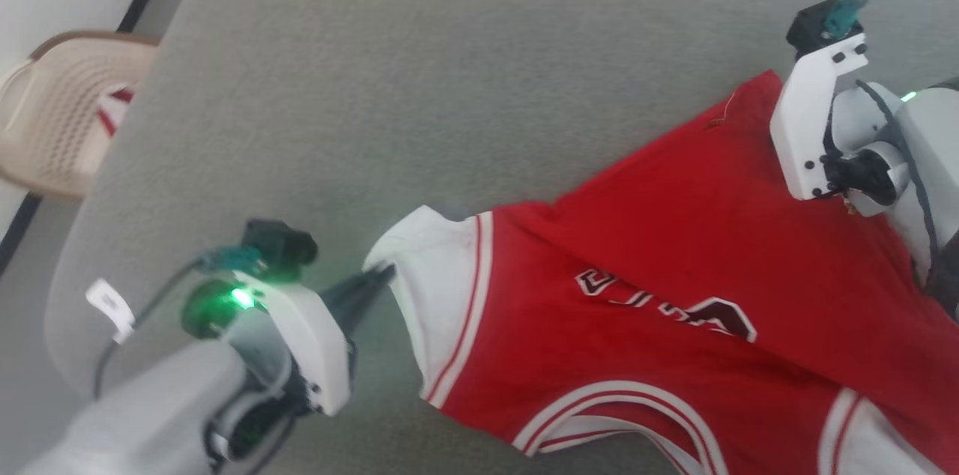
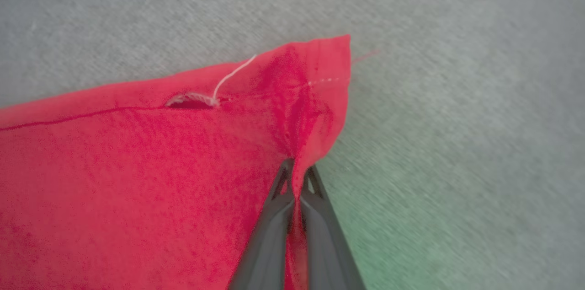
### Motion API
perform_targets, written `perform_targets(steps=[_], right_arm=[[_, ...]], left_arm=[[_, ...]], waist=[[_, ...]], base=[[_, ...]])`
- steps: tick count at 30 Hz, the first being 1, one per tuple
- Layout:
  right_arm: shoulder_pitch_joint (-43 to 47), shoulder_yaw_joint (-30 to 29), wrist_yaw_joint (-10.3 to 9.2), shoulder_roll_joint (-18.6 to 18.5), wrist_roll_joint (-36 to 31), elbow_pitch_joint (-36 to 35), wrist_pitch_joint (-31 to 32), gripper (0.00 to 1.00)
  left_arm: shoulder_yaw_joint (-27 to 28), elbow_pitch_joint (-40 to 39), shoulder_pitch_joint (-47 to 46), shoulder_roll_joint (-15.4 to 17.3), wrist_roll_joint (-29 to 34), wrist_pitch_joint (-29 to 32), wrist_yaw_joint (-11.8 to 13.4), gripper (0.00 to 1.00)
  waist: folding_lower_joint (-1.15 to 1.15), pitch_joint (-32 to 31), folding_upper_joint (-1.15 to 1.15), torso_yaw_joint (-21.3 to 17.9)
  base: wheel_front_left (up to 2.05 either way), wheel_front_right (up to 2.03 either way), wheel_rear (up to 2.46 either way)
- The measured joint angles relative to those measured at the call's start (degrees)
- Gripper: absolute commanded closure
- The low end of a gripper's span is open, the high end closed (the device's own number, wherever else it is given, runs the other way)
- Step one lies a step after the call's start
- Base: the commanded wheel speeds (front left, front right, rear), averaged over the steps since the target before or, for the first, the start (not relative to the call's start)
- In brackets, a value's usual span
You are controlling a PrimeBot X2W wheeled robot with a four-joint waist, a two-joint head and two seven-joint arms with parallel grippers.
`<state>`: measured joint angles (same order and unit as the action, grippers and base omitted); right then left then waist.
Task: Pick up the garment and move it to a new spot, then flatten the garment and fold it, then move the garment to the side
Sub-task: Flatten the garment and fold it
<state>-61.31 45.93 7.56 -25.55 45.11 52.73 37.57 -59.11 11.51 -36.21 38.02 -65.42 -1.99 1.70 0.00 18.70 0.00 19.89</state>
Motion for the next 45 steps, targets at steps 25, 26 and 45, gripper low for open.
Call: perform_targets(steps=[25, 26, 45], right_arm=[[-8.3, 2.2, -0.02, -9.7, 7.8, -19.1, -11.2, 1.00], [-9.2, 1.5, -0.02, -10.0, 7.7, -20.7, -11.2, 1.00], [-19.2, -6.2, -0.02, -3.4, -4.9, -11.7, -19.4, 1.00]], left_arm=[[7.9, -1.3, -28.4, 15.9, 4.6, 20.0, 1.9, 1.00], [8.2, 1.8, -33.1, 14.8, 6.1, 21.2, 0.5, 1.00], [8.5, 25.1, -56.9, 2.7, 18.8, 10.0, -5.4, 1.00]], waist=[[0.00, -11.0, 0.00, -15.1], [0.00, -12.1, 0.00, -16.5], [0.00, -3.8, 0.00, -18.7]], base=[[0.00, 0.00, 0.00], [0.00, 0.00, 0.00], [0.00, 0.00, 0.00]])
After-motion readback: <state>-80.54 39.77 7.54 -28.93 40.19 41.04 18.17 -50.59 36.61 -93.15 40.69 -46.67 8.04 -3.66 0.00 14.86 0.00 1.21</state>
